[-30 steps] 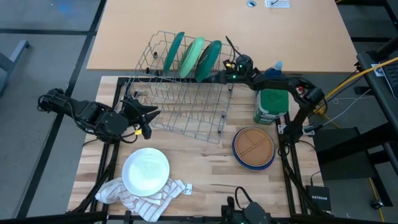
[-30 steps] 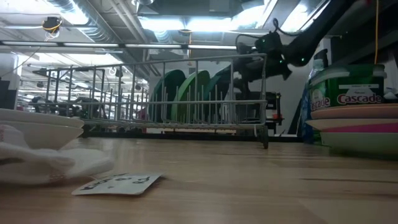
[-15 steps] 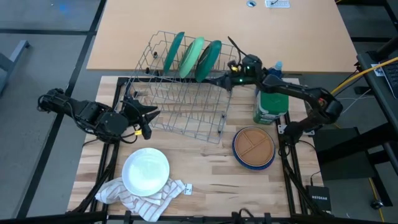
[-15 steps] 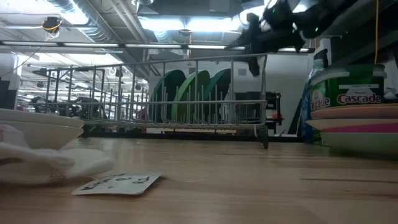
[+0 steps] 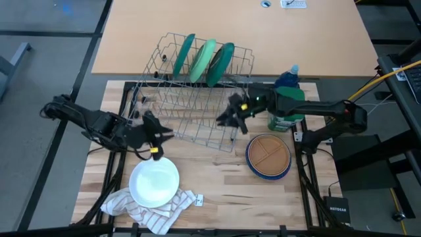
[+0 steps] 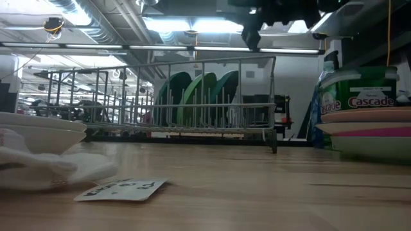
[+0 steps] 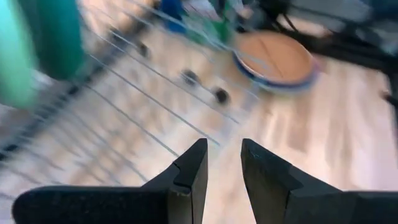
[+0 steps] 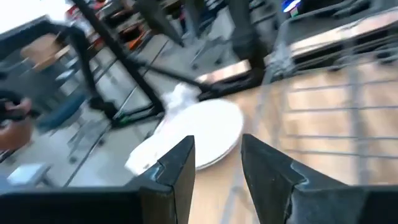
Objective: Sort dishes
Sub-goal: Put the white plate in the dish rack
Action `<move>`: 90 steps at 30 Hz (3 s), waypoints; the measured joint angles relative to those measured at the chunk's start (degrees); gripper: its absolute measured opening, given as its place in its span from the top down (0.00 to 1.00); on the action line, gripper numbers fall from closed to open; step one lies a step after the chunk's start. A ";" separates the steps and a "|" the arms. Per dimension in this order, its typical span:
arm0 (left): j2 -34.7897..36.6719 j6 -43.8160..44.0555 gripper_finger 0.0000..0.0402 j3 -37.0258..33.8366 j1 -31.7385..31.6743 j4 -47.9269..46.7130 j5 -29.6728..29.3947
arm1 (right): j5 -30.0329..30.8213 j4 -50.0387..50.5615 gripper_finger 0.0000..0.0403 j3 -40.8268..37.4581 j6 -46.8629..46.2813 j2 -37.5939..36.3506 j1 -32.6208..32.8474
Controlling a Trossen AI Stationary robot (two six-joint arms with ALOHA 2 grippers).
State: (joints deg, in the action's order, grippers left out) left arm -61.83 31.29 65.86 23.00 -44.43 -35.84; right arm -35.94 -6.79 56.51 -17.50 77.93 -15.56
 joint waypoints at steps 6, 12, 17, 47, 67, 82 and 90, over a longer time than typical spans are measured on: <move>-5.99 1.06 0.78 -0.01 0.67 0.02 13.24 | 2.64 0.23 0.67 0.00 0.02 0.00 7.71; -13.39 7.00 0.78 0.00 3.36 0.10 22.47 | 9.45 1.34 0.67 0.00 0.04 0.77 14.58; -18.85 14.71 0.78 0.00 6.74 -0.01 30.63 | 11.28 2.75 0.67 0.00 3.85 4.32 20.08; -40.64 50.85 0.78 0.01 16.71 -3.33 36.85 | 34.32 2.40 0.67 -0.04 23.95 22.43 32.42; -42.80 28.35 0.78 0.01 2.96 9.03 36.67 | 33.88 2.27 0.67 -0.04 33.22 22.40 32.44; -42.03 16.32 0.78 -0.04 -7.30 22.41 40.26 | 33.20 2.40 0.67 -0.04 42.03 22.40 32.46; -35.68 23.73 0.78 -0.02 -5.89 11.15 46.04 | 31.89 2.45 0.67 -0.02 49.46 22.40 32.46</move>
State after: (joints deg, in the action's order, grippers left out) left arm -97.50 55.02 65.84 17.12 -33.28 10.20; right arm -4.05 -4.34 56.49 31.96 100.33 16.91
